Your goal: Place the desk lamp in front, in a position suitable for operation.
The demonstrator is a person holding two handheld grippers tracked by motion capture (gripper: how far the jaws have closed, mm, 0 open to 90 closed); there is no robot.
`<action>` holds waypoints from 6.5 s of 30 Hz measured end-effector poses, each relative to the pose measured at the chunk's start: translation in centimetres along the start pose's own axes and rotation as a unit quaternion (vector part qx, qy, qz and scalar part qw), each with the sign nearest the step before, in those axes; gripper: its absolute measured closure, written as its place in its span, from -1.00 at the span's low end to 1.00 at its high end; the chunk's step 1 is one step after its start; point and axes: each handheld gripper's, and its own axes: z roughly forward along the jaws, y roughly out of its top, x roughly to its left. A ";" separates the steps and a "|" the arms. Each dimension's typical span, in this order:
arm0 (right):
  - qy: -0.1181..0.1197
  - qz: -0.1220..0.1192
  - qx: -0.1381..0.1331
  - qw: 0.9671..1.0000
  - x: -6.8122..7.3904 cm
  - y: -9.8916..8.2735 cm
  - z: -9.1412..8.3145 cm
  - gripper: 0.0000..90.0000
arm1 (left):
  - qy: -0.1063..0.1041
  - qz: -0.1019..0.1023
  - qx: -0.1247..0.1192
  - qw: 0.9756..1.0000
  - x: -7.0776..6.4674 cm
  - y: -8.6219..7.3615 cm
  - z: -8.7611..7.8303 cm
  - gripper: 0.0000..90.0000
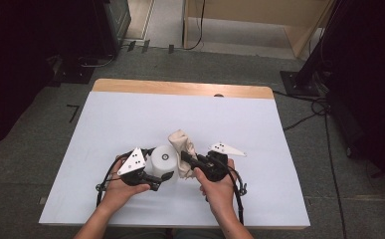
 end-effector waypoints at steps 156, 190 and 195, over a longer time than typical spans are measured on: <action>-0.042 0.049 0.081 0.995 -2.3 -3.7 3.2 0.73 | 0.052 -0.001 -0.008 0.999 -1.1 -0.9 0.2 -0.81; -0.054 0.057 0.104 0.992 -4.2 -4.1 3.8 0.70 | 0.082 -0.013 -0.013 0.996 -1.9 -1.0 0.1 -0.83; -0.060 0.062 0.095 0.992 -4.8 -3.8 3.4 0.70 | 0.138 -0.040 -0.009 0.990 -3.1 -1.1 0.3 -0.97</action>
